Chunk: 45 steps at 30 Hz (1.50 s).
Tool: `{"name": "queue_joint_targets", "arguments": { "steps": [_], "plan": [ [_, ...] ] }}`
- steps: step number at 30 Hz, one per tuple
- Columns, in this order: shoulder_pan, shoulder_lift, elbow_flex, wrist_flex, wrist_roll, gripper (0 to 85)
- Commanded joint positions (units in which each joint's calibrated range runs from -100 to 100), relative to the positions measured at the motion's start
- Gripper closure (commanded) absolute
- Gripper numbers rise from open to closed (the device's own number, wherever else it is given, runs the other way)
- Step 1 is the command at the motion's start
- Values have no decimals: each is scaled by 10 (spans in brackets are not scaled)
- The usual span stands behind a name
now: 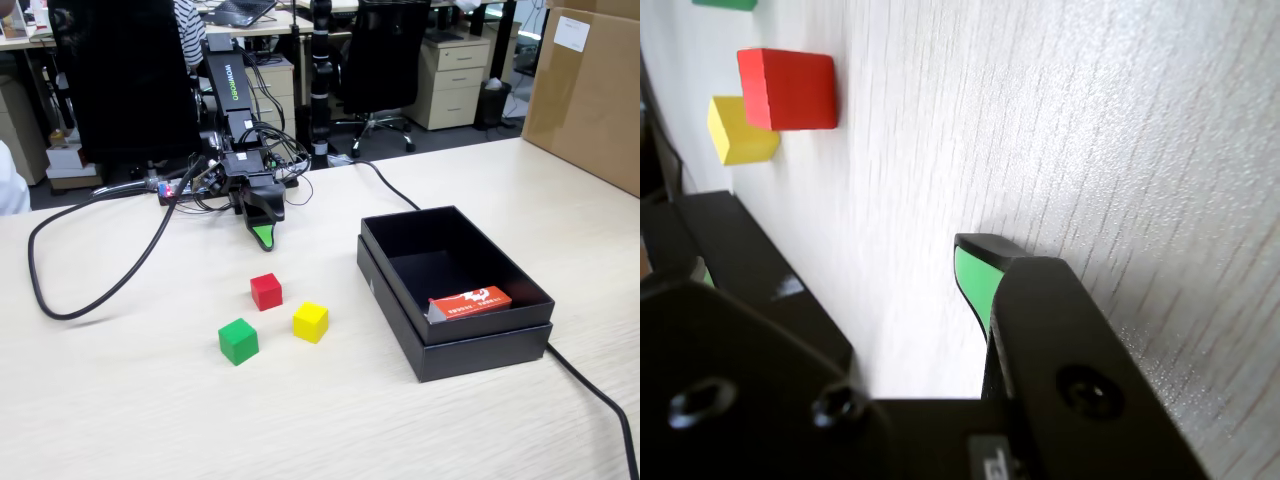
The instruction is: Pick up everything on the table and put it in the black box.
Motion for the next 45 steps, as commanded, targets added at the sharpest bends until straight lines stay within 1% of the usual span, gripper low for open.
{"name": "queue_joint_targets", "arguments": {
  "steps": [1, 5, 11, 14, 22, 27, 45],
  "plan": [
    [-15, 9, 58, -103, 1, 368],
    [-24, 25, 174, -207, 7, 375],
    [-24, 139, 363, -320, 27, 378],
    [-25, 226, 448, -367, 30, 379],
    [-25, 528, 645, -456, 30, 374],
    [-26, 651, 700, -458, 30, 372],
    [-47, 824, 790, -469, 28, 380]
  ]
}}
